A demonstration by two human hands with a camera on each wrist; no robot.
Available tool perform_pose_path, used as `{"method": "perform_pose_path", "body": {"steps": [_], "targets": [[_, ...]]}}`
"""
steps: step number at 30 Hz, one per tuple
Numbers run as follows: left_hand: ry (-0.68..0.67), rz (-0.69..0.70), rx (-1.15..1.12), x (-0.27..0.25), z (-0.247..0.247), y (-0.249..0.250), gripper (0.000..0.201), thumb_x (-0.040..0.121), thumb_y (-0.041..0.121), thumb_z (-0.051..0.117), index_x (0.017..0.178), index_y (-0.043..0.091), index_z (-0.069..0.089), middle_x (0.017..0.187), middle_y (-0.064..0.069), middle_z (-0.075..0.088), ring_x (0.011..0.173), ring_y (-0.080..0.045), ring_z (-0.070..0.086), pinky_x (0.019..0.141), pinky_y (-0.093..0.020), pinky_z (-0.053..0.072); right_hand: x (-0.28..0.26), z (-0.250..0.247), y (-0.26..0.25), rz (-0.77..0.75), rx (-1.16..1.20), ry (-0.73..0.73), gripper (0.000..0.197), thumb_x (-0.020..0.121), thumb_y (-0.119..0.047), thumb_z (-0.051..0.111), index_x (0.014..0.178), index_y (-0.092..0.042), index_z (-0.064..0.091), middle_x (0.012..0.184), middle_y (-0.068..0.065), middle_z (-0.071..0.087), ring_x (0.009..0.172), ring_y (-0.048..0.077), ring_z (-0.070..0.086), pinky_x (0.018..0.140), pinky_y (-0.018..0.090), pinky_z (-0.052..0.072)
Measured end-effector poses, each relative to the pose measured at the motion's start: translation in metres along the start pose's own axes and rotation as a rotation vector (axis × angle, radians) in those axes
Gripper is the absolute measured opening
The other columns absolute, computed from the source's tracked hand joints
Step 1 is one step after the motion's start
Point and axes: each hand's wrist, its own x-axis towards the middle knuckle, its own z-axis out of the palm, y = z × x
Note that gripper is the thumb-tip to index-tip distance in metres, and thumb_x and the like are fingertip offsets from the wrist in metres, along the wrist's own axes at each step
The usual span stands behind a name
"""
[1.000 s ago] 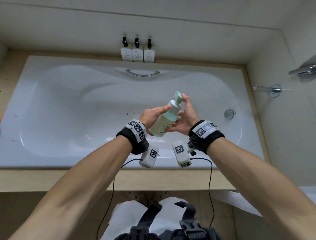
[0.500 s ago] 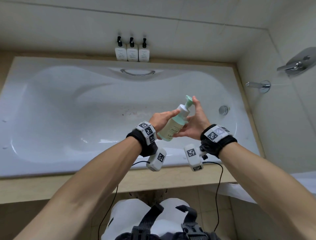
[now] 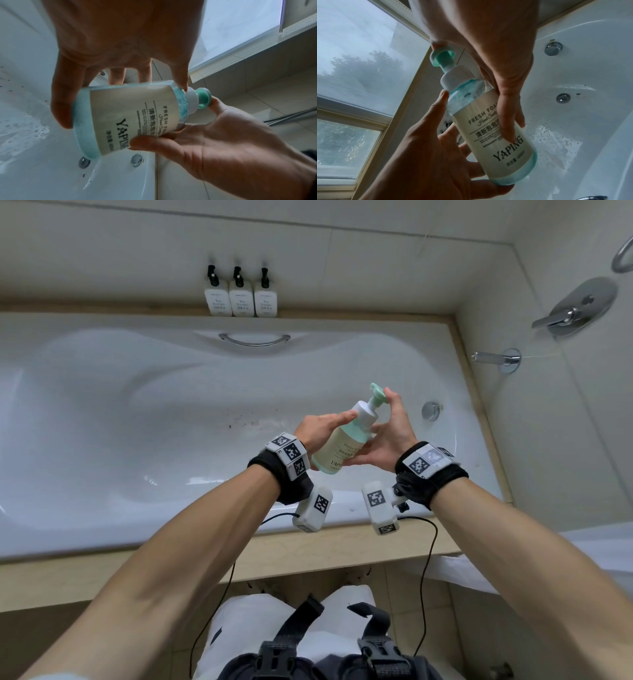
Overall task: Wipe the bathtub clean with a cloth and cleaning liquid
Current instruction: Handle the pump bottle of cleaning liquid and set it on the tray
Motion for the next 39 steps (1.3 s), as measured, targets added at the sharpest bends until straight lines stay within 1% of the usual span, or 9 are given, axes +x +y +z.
{"method": "perform_pose_path", "body": {"steps": [2,5,7,13,17,22,28,33,39], "targets": [[0.010,-0.008,0.003,0.005,0.017,0.006,0.047,0.076,0.062,0.067,0.104,0.025,0.073,0.089,-0.004,0.074,0.070,-0.022,0.069,0.052,-0.027,0.052,0.001,-0.015,-0.009,-0.002,-0.006,0.008,0.092,0.066,-0.070,0.065,0.125,-0.002,0.048,0.124,0.029,0.055,0.109,0.052,0.056,0.089,0.072,0.042],[0.039,0.000,-0.017,0.014,0.047,0.017,0.046,0.078,0.059,0.067,0.108,0.024,0.073,0.087,-0.002,0.073,0.067,-0.019,0.069,0.040,-0.023,0.049,0.004,-0.044,-0.026,-0.004,-0.017,-0.012,0.090,0.067,-0.070,0.063,0.125,-0.002,0.049,0.124,0.029,0.054,0.110,0.052,0.056,0.090,0.071,0.043],[0.052,-0.005,-0.023,0.020,0.069,0.024,0.046,0.079,0.058,0.067,0.111,0.025,0.071,0.089,-0.002,0.073,0.068,-0.018,0.069,0.039,-0.021,0.049,0.007,-0.065,-0.038,0.009,-0.029,-0.031,0.090,0.068,-0.072,0.062,0.124,-0.002,0.049,0.124,0.029,0.054,0.110,0.051,0.056,0.090,0.070,0.043],[0.082,-0.036,0.012,0.037,0.139,0.041,0.047,0.080,0.062,0.061,0.111,0.028,0.068,0.090,0.000,0.070,0.073,-0.019,0.066,0.057,-0.029,0.049,0.015,-0.137,-0.077,0.078,-0.082,-0.129,0.107,0.062,-0.078,0.065,0.133,-0.001,0.042,0.129,0.032,0.050,0.116,0.052,0.051,0.097,0.067,0.041],[0.099,-0.054,-0.002,0.046,0.181,0.052,0.044,0.084,0.059,0.059,0.110,0.024,0.067,0.083,0.003,0.067,0.068,-0.017,0.064,0.053,-0.025,0.048,0.012,-0.174,-0.103,0.126,-0.111,-0.169,0.116,0.054,-0.080,0.069,0.138,-0.004,0.038,0.133,0.032,0.047,0.119,0.055,0.047,0.097,0.069,0.038],[0.078,-0.044,0.033,0.062,0.229,0.063,0.054,0.079,0.066,0.060,0.111,0.023,0.070,0.092,0.000,0.070,0.076,-0.022,0.067,0.065,-0.035,0.055,0.006,-0.218,-0.127,0.130,-0.053,-0.202,0.114,0.059,-0.080,0.065,0.140,-0.005,0.036,0.135,0.029,0.046,0.123,0.054,0.044,0.100,0.072,0.032],[0.046,-0.024,0.089,0.087,0.277,0.069,0.056,0.077,0.068,0.061,0.109,0.024,0.070,0.096,-0.004,0.072,0.079,-0.024,0.069,0.059,-0.033,0.054,0.008,-0.269,-0.139,0.060,0.022,-0.105,0.107,0.055,-0.075,0.070,0.136,-0.008,0.045,0.133,0.026,0.051,0.119,0.052,0.049,0.095,0.075,0.033],[0.039,0.016,0.134,0.101,0.316,0.075,0.039,0.080,0.066,0.060,0.096,0.032,0.069,0.083,0.004,0.070,0.073,-0.019,0.067,0.059,-0.029,0.051,0.005,-0.305,-0.146,-0.007,0.090,-0.009,0.099,0.055,-0.073,0.071,0.128,-0.008,0.055,0.127,0.023,0.055,0.113,0.051,0.054,0.091,0.075,0.036],[-0.003,0.062,0.186,0.116,0.358,0.086,0.046,0.084,0.064,0.056,0.112,0.030,0.068,0.081,0.005,0.067,0.064,-0.012,0.064,0.045,-0.019,0.043,-0.002,-0.339,-0.157,-0.062,0.148,0.044,0.089,0.057,-0.073,0.068,0.120,-0.011,0.066,0.129,0.019,0.058,0.113,0.051,0.054,0.090,0.076,0.035]]}}
